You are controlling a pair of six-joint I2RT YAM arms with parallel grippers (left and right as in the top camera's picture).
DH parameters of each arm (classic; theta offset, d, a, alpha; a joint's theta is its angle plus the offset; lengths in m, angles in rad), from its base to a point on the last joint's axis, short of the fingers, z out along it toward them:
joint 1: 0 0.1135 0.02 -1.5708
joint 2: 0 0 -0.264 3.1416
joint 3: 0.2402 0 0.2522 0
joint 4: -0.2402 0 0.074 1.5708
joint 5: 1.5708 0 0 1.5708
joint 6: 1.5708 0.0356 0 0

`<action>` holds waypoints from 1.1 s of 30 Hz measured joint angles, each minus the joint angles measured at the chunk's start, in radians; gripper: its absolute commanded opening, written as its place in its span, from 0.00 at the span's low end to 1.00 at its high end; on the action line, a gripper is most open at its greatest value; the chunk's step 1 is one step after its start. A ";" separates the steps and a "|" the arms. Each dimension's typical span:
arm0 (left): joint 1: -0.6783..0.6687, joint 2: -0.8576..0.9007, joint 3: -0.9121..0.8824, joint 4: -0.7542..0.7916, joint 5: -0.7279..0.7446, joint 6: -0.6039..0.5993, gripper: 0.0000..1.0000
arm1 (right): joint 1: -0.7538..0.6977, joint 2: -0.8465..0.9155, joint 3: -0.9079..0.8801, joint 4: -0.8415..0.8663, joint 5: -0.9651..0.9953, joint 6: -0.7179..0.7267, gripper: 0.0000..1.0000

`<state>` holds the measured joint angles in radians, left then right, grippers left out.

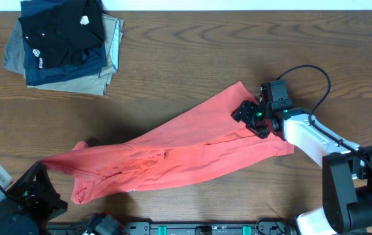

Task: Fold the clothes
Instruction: 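Grasp the shirt's right end with the right gripper, holding left end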

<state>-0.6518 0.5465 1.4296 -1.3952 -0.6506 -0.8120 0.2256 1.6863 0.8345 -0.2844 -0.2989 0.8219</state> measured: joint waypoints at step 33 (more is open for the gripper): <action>0.000 0.000 0.000 -0.011 0.000 0.000 0.06 | -0.117 0.000 0.000 0.056 0.043 -0.105 0.01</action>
<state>-0.6518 0.5465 1.4296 -1.4067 -0.6506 -0.8120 0.1081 1.6863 0.8345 -0.2279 -0.2562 0.7166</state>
